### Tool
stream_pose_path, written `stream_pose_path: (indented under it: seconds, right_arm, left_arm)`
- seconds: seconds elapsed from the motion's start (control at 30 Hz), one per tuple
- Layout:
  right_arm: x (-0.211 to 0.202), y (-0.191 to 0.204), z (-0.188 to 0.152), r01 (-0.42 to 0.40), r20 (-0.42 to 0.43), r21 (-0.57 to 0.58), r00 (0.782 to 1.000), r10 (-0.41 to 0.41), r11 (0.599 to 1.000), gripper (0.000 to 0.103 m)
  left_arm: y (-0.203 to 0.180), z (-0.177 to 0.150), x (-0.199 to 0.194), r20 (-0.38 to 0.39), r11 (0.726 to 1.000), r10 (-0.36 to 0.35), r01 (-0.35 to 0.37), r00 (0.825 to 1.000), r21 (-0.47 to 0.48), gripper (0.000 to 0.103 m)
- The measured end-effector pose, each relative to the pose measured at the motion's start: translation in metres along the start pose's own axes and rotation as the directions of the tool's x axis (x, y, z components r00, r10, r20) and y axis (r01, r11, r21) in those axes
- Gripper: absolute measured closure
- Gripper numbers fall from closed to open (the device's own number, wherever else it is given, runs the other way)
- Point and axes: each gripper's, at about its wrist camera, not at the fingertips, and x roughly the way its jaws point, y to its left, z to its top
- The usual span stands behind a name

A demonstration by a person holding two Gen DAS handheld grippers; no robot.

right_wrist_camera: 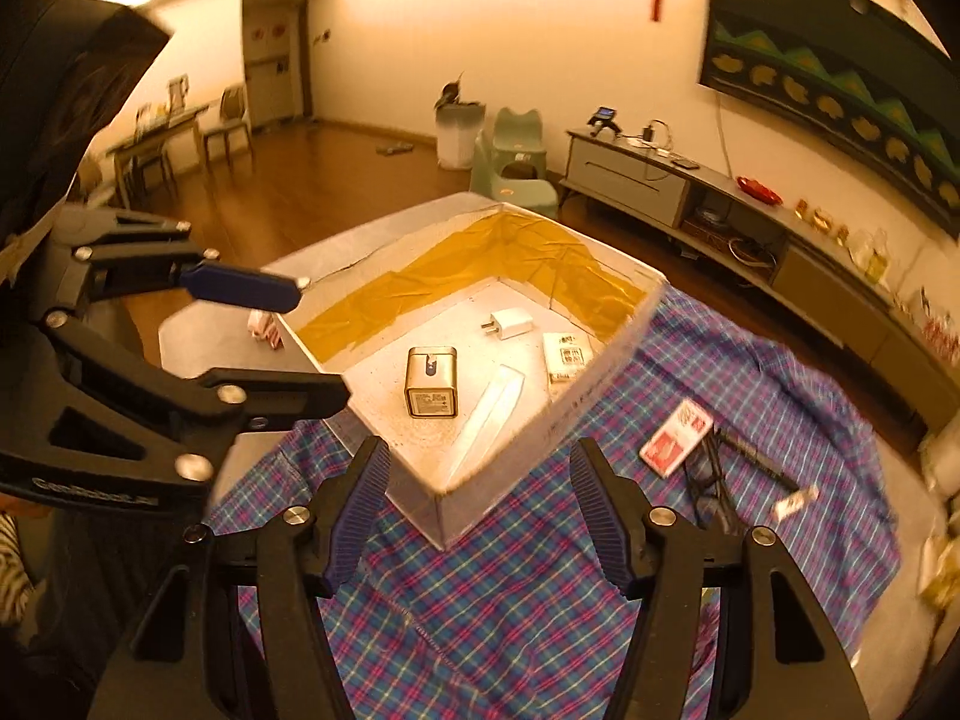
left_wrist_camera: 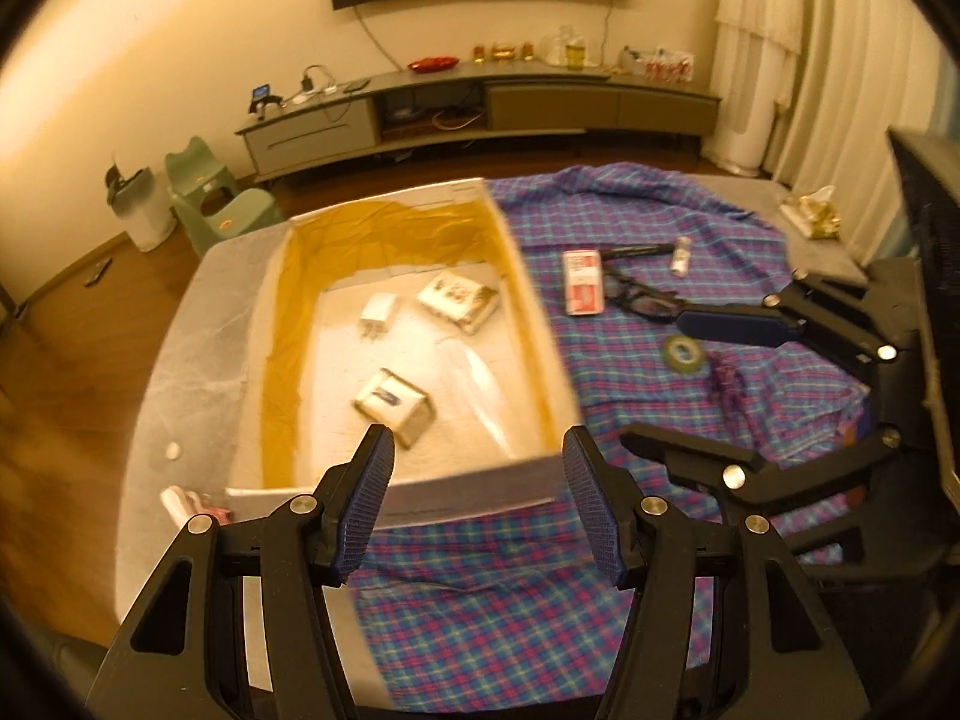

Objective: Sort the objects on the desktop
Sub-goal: 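Withdraw both tools from the bin back over the plaid cloth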

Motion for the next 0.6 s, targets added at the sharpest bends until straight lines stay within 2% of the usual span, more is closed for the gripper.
stream_pose_path:
  seconds: [0.13,0.27,0.43,0.53,0.6]
  right_arm:
    - [-0.013,-0.026,-0.028,-0.01,0.038,0.114,0.999,0.006,0.993,0.039]
    - [-0.021,-0.061,-0.065,0.019,0.035,0.218,0.999,-0.027,0.976,0.039]
    - [-0.017,-0.111,-0.119,0.115,-0.052,0.32,0.993,-0.104,0.94,0.039]
    - [-0.009,-0.134,-0.15,0.15,-0.114,0.367,0.987,-0.115,0.918,0.04]
    - [-0.001,-0.145,-0.164,0.167,-0.154,0.388,0.981,-0.115,0.906,0.045]
  left_arm:
    - [-0.024,-0.007,0.0,0.012,0.999,-0.046,0.046,0.999,0.012,0.041]
    - [-0.053,-0.014,0.014,-0.02,0.995,-0.091,0.091,0.996,0.034,0.041]
    - [-0.089,-0.016,0.04,-0.062,0.989,-0.126,0.13,0.99,0.063,0.041]
    - [-0.109,-0.014,0.058,-0.089,0.985,-0.15,0.157,0.985,0.07,0.041]
    - [-0.12,-0.01,0.069,-0.104,0.984,-0.158,0.166,0.982,0.07,0.041]
